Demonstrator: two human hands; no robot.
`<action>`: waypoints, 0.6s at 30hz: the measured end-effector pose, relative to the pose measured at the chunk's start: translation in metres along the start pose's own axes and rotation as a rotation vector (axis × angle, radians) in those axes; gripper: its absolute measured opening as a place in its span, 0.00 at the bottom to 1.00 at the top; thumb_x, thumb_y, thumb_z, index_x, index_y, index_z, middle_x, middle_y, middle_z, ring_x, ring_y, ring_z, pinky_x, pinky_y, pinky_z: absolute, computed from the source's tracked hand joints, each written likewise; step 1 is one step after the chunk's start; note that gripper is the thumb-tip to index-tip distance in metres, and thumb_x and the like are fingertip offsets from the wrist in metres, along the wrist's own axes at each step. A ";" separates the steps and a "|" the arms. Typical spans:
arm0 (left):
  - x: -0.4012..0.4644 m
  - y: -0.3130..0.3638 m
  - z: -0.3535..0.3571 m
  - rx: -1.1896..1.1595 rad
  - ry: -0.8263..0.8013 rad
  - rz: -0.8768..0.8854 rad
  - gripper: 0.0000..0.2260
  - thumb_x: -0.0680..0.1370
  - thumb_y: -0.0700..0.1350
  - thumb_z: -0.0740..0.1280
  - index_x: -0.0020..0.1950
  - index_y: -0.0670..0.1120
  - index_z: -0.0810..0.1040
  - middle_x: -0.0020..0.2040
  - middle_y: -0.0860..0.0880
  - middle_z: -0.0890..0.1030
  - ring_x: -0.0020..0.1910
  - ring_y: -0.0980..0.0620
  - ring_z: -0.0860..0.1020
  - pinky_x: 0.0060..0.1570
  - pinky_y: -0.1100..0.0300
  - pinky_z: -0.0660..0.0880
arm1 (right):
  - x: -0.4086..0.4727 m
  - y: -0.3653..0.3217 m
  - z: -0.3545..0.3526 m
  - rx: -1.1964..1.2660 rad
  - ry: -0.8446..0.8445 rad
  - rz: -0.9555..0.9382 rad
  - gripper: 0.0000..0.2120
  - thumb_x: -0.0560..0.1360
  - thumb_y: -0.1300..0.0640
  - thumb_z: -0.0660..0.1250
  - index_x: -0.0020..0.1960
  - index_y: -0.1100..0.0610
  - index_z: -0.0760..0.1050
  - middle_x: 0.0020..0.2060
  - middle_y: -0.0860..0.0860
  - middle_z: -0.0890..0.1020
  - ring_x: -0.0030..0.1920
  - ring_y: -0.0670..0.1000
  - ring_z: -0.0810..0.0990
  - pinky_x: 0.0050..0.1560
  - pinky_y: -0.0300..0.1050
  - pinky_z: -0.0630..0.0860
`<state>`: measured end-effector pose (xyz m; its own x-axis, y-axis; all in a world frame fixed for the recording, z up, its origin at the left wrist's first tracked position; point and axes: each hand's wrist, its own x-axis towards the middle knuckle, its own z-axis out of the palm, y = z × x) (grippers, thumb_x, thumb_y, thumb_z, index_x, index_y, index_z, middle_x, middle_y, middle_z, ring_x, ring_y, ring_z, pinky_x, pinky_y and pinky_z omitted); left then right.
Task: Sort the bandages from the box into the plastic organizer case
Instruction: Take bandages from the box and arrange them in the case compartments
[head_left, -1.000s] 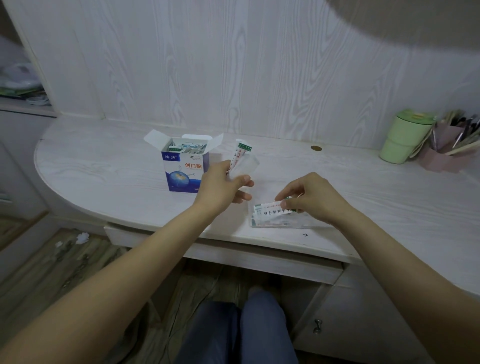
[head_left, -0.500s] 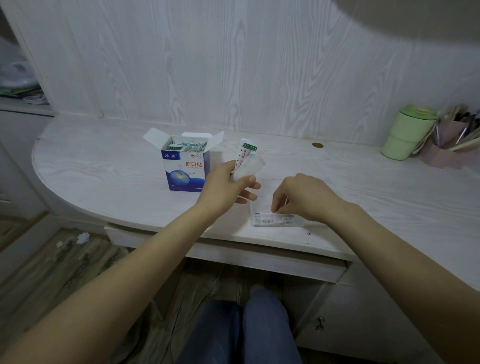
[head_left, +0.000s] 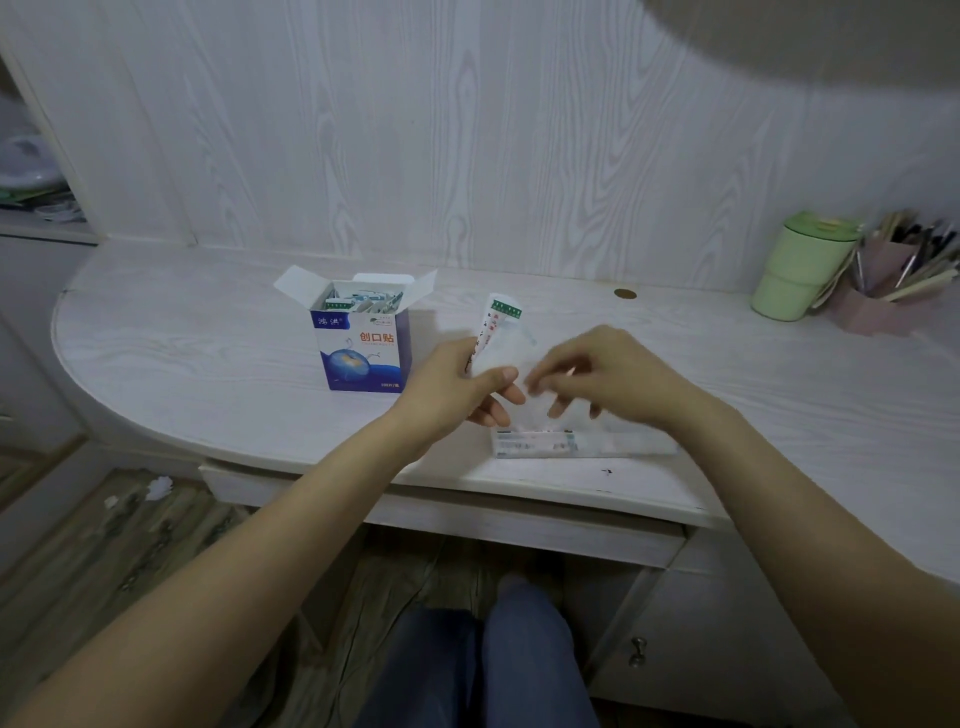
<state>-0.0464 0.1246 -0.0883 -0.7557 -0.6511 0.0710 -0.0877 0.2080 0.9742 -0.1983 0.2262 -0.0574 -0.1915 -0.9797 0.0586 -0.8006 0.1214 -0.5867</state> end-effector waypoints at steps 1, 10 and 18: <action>-0.001 0.001 0.001 -0.007 -0.029 -0.006 0.08 0.79 0.40 0.64 0.58 0.43 0.74 0.41 0.47 0.83 0.29 0.56 0.79 0.31 0.66 0.76 | -0.004 -0.002 -0.007 0.177 0.068 0.009 0.06 0.76 0.58 0.67 0.49 0.54 0.81 0.41 0.46 0.85 0.39 0.45 0.84 0.29 0.35 0.73; -0.003 0.012 0.011 -0.019 -0.170 -0.002 0.06 0.81 0.46 0.61 0.52 0.46 0.74 0.39 0.49 0.82 0.29 0.55 0.75 0.31 0.64 0.74 | -0.008 -0.001 -0.007 0.400 0.229 0.160 0.07 0.73 0.56 0.72 0.48 0.58 0.78 0.37 0.51 0.84 0.30 0.46 0.80 0.24 0.34 0.66; 0.002 0.013 0.021 0.008 -0.103 0.010 0.12 0.83 0.51 0.54 0.50 0.50 0.75 0.34 0.52 0.82 0.29 0.56 0.73 0.29 0.63 0.71 | -0.013 0.006 -0.007 0.564 0.318 0.175 0.01 0.73 0.62 0.71 0.42 0.60 0.81 0.32 0.50 0.82 0.25 0.44 0.75 0.24 0.34 0.66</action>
<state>-0.0623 0.1416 -0.0798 -0.8191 -0.5707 0.0577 -0.0847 0.2198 0.9719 -0.2042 0.2407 -0.0559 -0.5188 -0.8480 0.1086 -0.3397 0.0880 -0.9364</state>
